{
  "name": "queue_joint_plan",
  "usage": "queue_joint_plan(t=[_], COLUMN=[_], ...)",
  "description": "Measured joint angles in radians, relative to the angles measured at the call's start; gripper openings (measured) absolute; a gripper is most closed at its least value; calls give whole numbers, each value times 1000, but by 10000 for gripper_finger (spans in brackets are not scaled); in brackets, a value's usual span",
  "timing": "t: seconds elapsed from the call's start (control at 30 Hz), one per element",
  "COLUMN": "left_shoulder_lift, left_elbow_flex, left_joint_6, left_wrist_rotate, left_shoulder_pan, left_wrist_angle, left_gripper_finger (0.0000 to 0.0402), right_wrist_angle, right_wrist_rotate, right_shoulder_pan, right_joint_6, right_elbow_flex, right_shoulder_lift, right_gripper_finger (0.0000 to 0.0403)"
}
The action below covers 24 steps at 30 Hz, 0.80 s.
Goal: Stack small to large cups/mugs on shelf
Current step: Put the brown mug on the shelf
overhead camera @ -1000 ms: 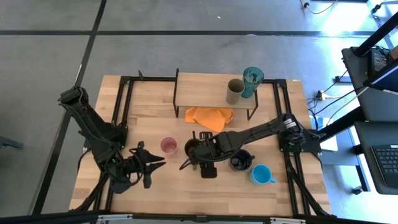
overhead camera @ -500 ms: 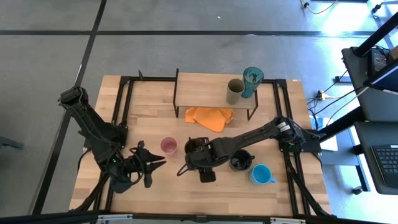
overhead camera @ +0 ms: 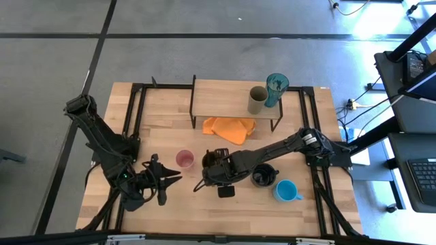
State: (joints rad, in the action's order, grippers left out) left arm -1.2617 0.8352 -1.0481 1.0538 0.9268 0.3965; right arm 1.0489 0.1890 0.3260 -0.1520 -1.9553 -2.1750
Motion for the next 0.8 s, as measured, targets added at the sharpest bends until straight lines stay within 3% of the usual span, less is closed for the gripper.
queue_joint_plan(t=[0.33,0.8], left_shoulder_lift=[0,0], left_elbow_flex=[0,0], left_joint_6=[0,0], left_wrist_rotate=[-1,-19], left_shoulder_pan=[0,0], left_wrist_angle=[0,1], left_gripper_finger=[75,75], right_wrist_angle=[2,80], right_wrist_rotate=[5,-5], right_shoulder_pan=[-1,-8], right_joint_6=[0,-12], right_elbow_flex=[0,-33], right_shoulder_lift=[0,0], right_gripper_finger=[79,29])
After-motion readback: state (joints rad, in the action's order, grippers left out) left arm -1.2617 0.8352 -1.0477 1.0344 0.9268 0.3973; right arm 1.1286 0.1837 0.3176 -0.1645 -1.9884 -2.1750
